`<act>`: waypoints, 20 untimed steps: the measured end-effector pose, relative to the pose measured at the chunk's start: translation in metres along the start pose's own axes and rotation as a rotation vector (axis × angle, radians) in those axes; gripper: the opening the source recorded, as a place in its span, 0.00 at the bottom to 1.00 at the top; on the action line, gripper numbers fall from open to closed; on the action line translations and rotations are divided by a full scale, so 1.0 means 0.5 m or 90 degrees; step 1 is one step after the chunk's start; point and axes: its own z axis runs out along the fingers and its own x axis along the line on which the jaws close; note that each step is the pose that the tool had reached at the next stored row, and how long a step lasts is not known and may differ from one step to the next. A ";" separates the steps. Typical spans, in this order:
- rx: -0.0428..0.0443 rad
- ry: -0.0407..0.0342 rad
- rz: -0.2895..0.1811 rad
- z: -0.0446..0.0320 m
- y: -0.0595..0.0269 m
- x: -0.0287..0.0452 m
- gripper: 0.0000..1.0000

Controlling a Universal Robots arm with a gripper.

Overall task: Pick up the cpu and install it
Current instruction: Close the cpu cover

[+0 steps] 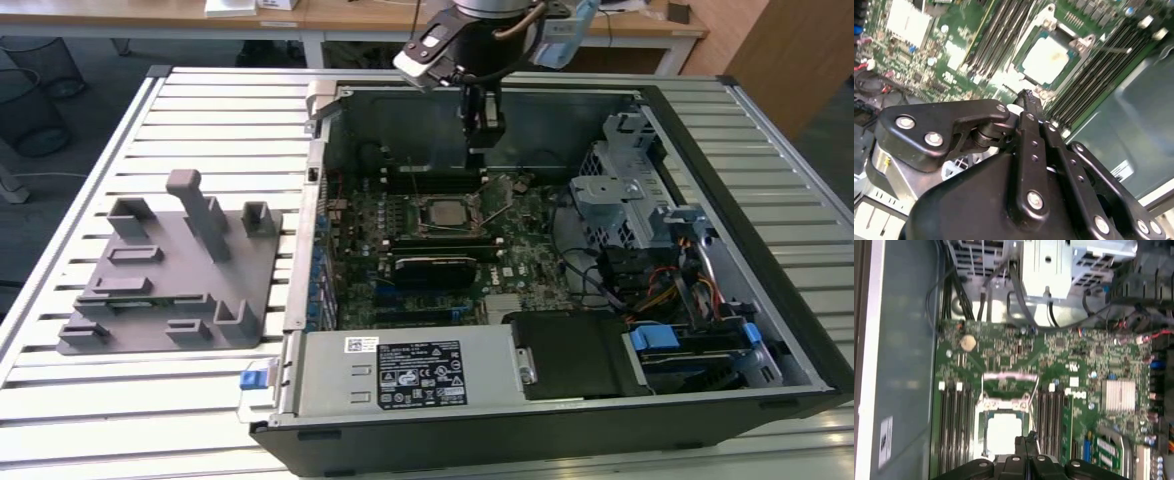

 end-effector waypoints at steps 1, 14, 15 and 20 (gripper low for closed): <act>0.0000 0.0000 0.000 0.000 0.008 0.000 0.11; 0.0002 0.0000 0.000 0.022 0.075 0.001 0.11; 0.0002 0.0000 0.000 0.025 0.078 0.001 0.11; 0.0002 0.0000 0.000 0.039 0.110 0.003 0.11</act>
